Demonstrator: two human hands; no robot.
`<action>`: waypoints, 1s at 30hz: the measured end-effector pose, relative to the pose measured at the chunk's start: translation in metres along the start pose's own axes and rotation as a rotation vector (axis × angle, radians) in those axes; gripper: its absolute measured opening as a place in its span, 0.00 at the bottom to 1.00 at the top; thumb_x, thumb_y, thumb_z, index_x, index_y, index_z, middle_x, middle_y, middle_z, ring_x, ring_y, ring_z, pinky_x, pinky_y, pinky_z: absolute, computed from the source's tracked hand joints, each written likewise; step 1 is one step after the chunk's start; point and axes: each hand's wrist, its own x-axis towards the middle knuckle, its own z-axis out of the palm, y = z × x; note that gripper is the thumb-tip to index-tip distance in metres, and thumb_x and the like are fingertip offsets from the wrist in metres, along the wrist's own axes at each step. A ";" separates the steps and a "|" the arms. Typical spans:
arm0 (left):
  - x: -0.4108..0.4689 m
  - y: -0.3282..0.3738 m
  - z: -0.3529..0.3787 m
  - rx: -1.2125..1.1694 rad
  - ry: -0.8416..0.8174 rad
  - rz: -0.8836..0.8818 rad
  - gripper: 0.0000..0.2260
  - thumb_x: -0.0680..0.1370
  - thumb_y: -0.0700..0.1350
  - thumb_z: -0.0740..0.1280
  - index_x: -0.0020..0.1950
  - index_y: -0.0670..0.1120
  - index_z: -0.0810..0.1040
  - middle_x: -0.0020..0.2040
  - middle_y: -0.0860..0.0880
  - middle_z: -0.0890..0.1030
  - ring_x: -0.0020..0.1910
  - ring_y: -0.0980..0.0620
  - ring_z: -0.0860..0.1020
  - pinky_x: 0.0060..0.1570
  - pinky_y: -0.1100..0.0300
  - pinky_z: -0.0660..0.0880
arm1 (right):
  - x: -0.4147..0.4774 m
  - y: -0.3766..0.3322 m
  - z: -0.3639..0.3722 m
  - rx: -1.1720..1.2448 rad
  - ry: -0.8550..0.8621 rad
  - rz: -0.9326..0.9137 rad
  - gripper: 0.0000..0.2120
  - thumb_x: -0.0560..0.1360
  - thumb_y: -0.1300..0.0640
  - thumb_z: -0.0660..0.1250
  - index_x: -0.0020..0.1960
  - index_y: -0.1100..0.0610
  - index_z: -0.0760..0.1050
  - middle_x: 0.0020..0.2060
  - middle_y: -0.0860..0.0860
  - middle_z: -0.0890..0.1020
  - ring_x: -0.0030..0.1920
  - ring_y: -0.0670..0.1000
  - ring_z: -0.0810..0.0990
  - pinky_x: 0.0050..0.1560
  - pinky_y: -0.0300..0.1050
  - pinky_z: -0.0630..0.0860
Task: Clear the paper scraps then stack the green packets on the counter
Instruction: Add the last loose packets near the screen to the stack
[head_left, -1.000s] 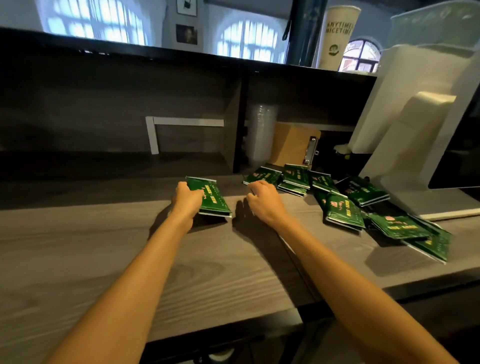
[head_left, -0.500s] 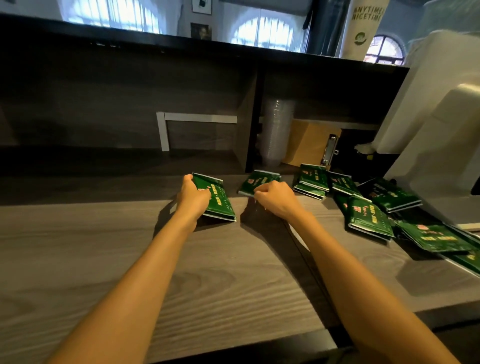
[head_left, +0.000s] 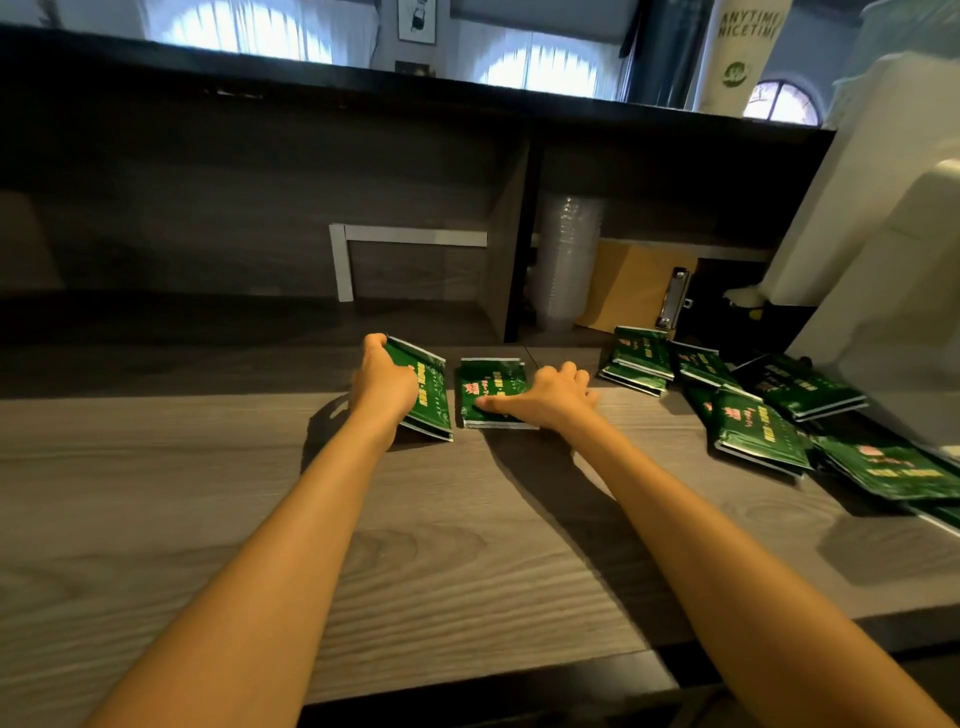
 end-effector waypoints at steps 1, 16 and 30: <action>0.000 0.000 -0.001 0.007 0.025 0.009 0.23 0.80 0.34 0.56 0.73 0.49 0.59 0.61 0.43 0.72 0.45 0.50 0.73 0.35 0.59 0.72 | 0.002 -0.002 -0.001 0.012 -0.047 0.003 0.45 0.66 0.31 0.67 0.71 0.61 0.63 0.71 0.59 0.61 0.72 0.60 0.58 0.70 0.55 0.58; -0.007 0.004 0.007 -0.428 -0.115 -0.105 0.19 0.77 0.49 0.65 0.65 0.42 0.69 0.57 0.43 0.79 0.52 0.47 0.79 0.49 0.52 0.77 | -0.014 -0.012 -0.004 1.149 -0.266 -0.225 0.08 0.79 0.63 0.61 0.55 0.64 0.75 0.39 0.54 0.79 0.33 0.48 0.75 0.32 0.36 0.71; -0.018 0.001 0.014 -0.199 -0.242 -0.013 0.41 0.76 0.34 0.65 0.77 0.52 0.41 0.72 0.42 0.64 0.52 0.50 0.73 0.48 0.57 0.73 | 0.043 0.073 -0.001 -0.138 0.061 0.088 0.33 0.79 0.39 0.50 0.77 0.54 0.47 0.77 0.56 0.45 0.76 0.58 0.41 0.73 0.61 0.39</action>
